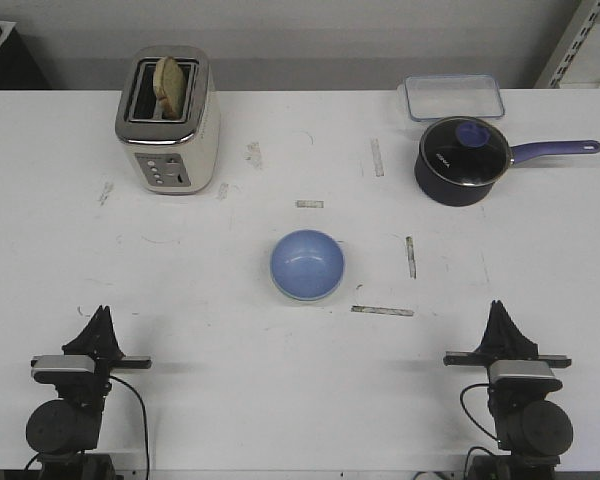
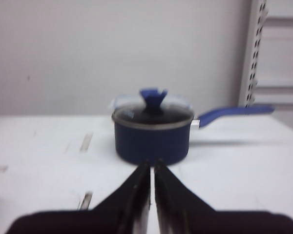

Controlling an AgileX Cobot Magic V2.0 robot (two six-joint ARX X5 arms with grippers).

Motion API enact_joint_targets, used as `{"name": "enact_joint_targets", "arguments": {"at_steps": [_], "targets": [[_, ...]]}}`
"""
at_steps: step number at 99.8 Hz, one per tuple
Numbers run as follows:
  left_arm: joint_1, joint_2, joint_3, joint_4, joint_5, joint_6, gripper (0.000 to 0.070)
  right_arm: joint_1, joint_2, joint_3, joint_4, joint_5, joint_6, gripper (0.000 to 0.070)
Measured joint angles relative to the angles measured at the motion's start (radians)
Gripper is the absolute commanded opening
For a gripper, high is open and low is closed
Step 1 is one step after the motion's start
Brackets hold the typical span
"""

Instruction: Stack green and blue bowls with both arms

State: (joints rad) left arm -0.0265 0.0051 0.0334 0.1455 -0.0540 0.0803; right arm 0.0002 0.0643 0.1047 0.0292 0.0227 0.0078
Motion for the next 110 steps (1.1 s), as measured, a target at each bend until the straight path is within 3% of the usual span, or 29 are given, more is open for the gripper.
{"name": "enact_joint_targets", "arguments": {"at_steps": [13,26,110], "targets": [[0.0,0.0,0.0,0.0,0.0,0.0,0.0002,0.0,-0.061,-0.09,0.048,-0.014,0.0,0.0002],[0.0,0.0,0.0,0.0,0.0,0.0,0.0002,0.0,-0.062,-0.09,0.002,-0.021,0.0,0.0002],[0.0,0.0,0.0,0.0,0.0,0.0,0.0002,0.0,-0.062,-0.09,0.032,-0.023,0.0,0.0002]]}}
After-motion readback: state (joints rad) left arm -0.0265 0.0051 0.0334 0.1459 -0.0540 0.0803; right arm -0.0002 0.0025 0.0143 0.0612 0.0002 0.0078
